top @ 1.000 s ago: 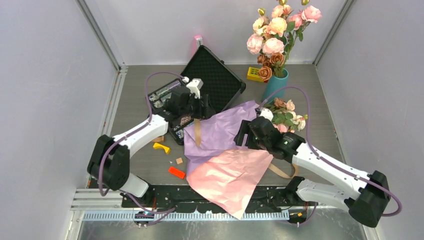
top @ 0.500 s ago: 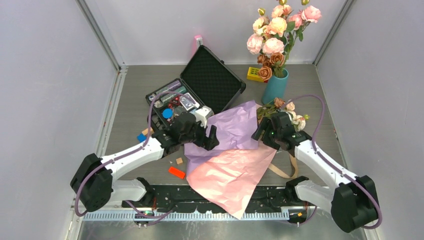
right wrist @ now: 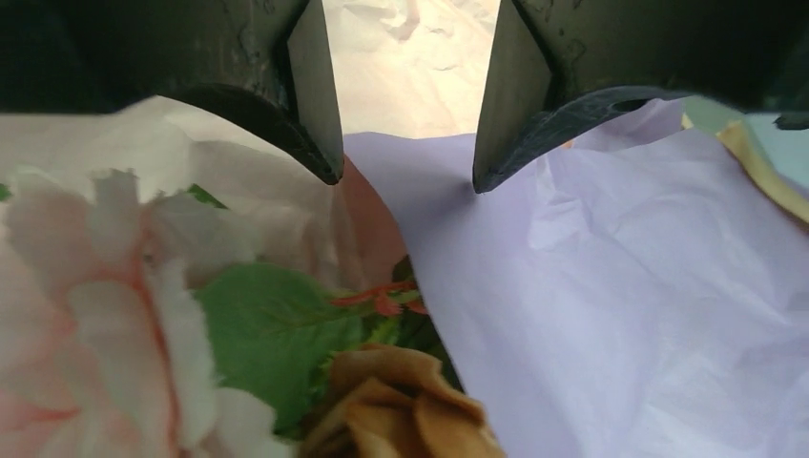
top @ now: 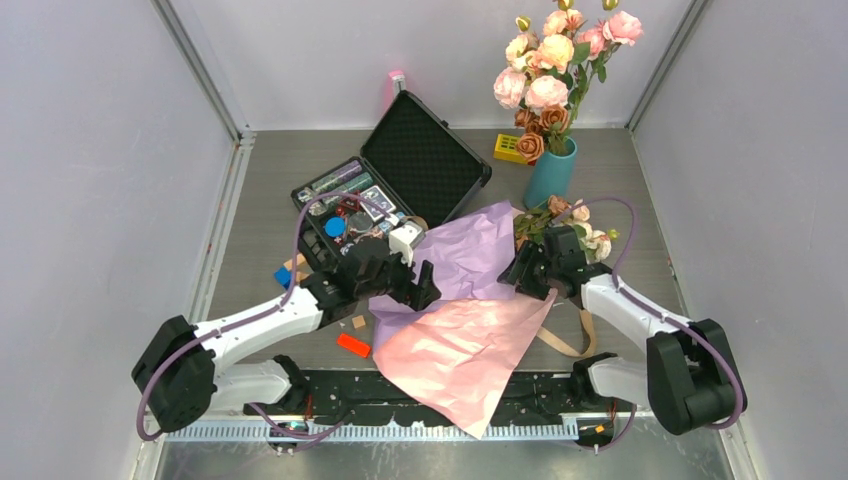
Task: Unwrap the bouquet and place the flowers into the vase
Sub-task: Unfold the wrapping paper at the center of the board.
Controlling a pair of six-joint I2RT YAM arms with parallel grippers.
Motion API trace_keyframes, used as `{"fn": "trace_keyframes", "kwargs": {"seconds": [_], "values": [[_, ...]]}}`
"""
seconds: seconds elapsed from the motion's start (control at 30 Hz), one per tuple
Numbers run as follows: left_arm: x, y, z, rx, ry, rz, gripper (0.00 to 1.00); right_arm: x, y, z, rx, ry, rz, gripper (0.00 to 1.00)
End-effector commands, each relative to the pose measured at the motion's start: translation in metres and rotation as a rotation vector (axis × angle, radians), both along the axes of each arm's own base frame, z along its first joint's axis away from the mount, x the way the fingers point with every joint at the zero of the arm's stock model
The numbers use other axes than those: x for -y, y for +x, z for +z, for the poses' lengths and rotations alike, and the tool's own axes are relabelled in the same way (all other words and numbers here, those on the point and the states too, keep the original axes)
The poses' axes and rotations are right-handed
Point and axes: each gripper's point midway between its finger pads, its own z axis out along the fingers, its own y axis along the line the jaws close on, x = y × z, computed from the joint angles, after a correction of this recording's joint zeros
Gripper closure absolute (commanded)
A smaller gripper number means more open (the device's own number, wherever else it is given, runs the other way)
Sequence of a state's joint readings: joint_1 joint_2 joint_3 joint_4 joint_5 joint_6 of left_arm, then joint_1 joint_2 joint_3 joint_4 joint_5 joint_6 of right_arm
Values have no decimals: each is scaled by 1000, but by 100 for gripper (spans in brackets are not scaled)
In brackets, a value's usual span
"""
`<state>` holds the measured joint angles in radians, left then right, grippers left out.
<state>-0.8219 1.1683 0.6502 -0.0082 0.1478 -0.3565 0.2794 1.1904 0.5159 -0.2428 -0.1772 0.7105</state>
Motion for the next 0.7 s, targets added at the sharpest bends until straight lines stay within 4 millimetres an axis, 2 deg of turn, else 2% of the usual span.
{"fn": "trace_keyframes", "kwargs": {"seconds": [0.0, 0.1, 0.2, 0.33, 0.53, 0.67], "values": [[6, 5, 16, 90, -30, -14, 19, -19, 15, 18, 79, 98, 48, 45], [9, 5, 17, 117, -10, -24, 19, -23, 17, 22, 78, 122, 56, 56], [10, 7, 18, 159, 21, -30, 19, -29, 17, 28, 71, 155, 59, 73], [11, 9, 21, 223, 72, -34, 19, -32, 19, 44, 83, 193, 42, 87], [14, 15, 23, 310, 155, -34, 16, -32, 21, 82, 133, 237, -1, 98], [20, 17, 26, 360, 197, -58, 12, -32, 24, 102, 168, 270, -39, 100]]}}
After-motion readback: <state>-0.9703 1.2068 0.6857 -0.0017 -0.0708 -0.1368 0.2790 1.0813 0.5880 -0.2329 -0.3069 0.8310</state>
